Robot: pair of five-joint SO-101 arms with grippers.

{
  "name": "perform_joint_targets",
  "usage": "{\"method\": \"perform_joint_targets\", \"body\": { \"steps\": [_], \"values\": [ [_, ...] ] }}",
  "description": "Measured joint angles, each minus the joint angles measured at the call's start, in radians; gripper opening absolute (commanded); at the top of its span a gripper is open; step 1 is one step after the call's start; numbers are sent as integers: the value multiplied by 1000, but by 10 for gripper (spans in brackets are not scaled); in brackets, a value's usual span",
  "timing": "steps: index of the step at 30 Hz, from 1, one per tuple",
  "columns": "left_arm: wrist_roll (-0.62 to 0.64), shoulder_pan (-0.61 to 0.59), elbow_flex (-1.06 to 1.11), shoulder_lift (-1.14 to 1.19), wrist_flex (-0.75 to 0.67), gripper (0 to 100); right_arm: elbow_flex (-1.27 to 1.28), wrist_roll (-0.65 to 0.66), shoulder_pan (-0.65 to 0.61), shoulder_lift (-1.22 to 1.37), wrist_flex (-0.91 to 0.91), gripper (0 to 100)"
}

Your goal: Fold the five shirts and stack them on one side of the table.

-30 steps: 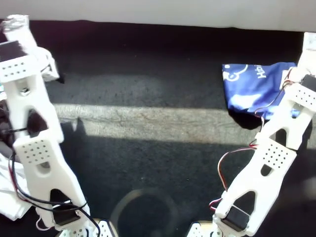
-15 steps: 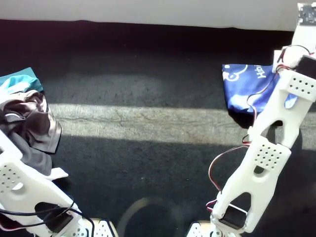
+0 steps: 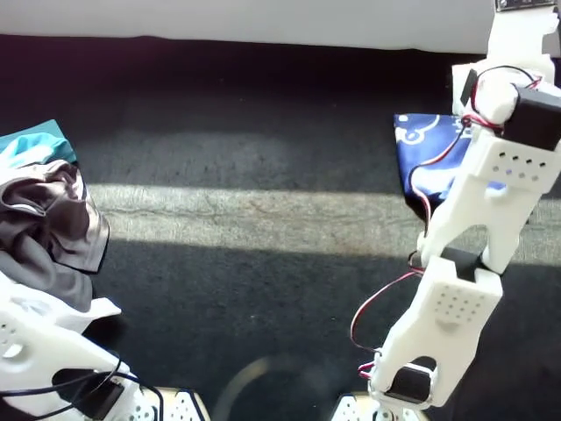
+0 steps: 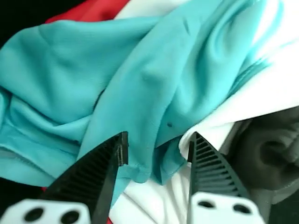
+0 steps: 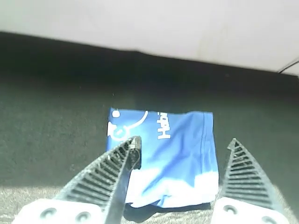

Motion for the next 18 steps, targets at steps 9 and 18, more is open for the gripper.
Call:
{"method": "perform_joint_targets", "body": {
  "steps": [9, 18],
  "values": [
    [-48, -49, 2, 158, -64, 216, 213, 0, -86, -267, 3, 281],
    [-52, -48, -104, 267, -77, 24, 658, 0, -199, -647, 3, 281]
  ]
}}
